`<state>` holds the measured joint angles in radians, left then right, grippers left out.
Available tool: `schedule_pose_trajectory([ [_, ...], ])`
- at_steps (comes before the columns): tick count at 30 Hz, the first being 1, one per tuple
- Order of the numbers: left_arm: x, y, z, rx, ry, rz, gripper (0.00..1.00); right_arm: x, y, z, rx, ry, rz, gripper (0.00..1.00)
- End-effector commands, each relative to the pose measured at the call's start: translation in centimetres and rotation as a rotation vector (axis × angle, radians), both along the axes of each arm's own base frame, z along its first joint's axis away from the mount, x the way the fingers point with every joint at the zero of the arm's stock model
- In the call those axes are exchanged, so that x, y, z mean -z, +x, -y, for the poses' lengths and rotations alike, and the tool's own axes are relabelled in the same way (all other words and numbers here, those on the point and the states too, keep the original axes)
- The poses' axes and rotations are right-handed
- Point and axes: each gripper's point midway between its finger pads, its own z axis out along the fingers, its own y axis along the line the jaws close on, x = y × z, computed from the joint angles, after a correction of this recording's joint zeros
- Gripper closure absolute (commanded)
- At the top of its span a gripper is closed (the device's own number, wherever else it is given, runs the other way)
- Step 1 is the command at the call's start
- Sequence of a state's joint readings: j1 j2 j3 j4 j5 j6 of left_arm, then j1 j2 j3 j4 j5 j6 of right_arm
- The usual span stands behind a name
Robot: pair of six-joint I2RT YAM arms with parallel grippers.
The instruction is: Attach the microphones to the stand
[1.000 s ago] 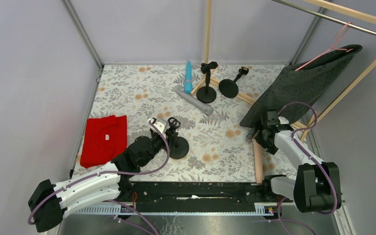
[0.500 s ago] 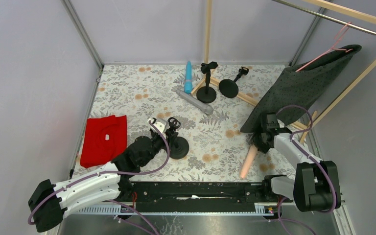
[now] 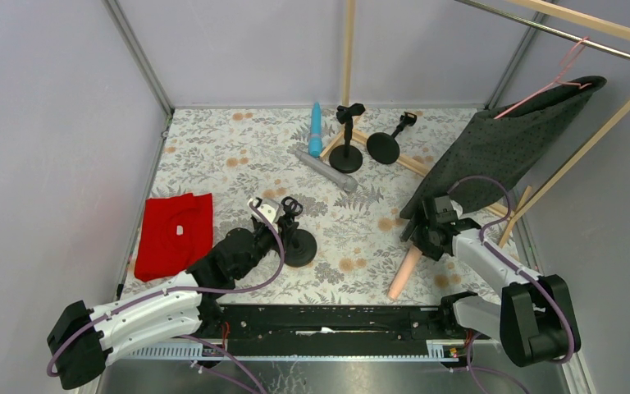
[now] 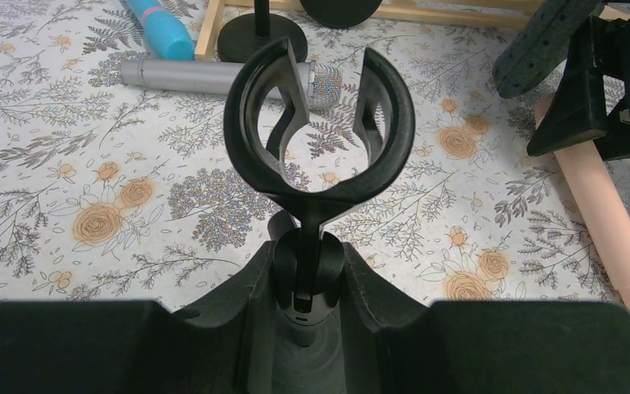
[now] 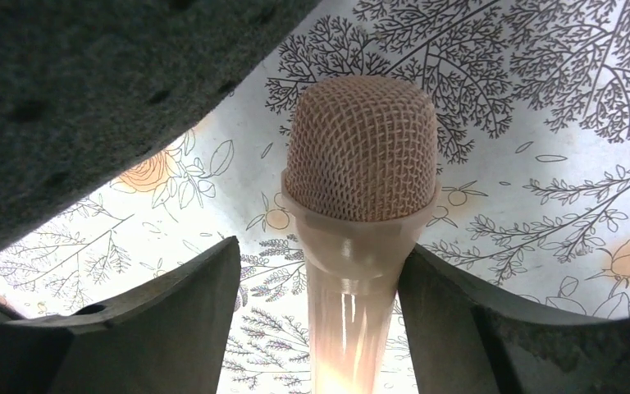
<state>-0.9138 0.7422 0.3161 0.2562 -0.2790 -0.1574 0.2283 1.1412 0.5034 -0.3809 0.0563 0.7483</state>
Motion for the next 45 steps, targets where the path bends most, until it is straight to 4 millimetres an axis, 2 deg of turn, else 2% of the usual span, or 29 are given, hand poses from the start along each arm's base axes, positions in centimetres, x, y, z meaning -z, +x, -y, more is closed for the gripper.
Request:
schedule_pose_trajectory([
  [1,-1.1,0.1,0.4,0.006,-0.042,0.029,1.0,1.3,-1.5,0.1,-0.007,-0.042,-0.089,0.27],
  [5,-1.2,-0.2,0.9,0.039,-0.048,0.035,1.0,1.8,-1.9,0.2,-0.023,-0.06,-0.114,0.35],
  [13,-1.1,-2.0,4.0,0.235,-0.048,0.025,1.0,2.1,-2.1,0.2,-0.033,-0.065,-0.119,0.55],
  [15,-1.1,-2.4,4.6,0.275,-0.053,0.025,1.0,2.1,-2.0,0.1,-0.039,-0.061,-0.115,0.62],
  [18,-1.1,-3.2,5.2,0.33,-0.066,0.029,1.0,1.3,-1.4,-0.5,-0.059,-0.027,-0.067,0.83],
  [20,-1.2,-3.6,5.6,0.357,-0.08,0.035,1.0,0.3,-0.8,-1.3,-0.081,0.011,-0.014,0.88],
  [23,-1.3,-4.1,6.1,0.398,-0.102,0.049,1.0,-2.2,0.2,-3.3,-0.16,0.11,0.109,0.92],
  [29,-0.5,-5.0,7.3,0.468,-0.109,0.049,0.99,-9.5,1.4,-6.7,-0.302,0.301,0.416,0.99],
  [33,-0.1,-5.7,7.8,0.514,-0.101,0.069,1.0,-14.4,1.4,-7.8,-0.371,0.366,0.592,1.0],
  [40,0.0,-7.2,8.3,0.603,-0.098,0.107,1.0,-21.0,0.9,-8.4,-0.441,0.419,0.856,1.0],
  [43,0.0,-7.4,8.2,0.611,-0.114,0.125,0.89,-24.1,0.8,-8.7,-0.491,0.418,0.979,1.0],
  [45,0.1,-7.2,8.0,0.595,-0.122,0.135,0.76,-26.0,0.8,-8.7,-0.526,0.394,1.05,1.0],
])
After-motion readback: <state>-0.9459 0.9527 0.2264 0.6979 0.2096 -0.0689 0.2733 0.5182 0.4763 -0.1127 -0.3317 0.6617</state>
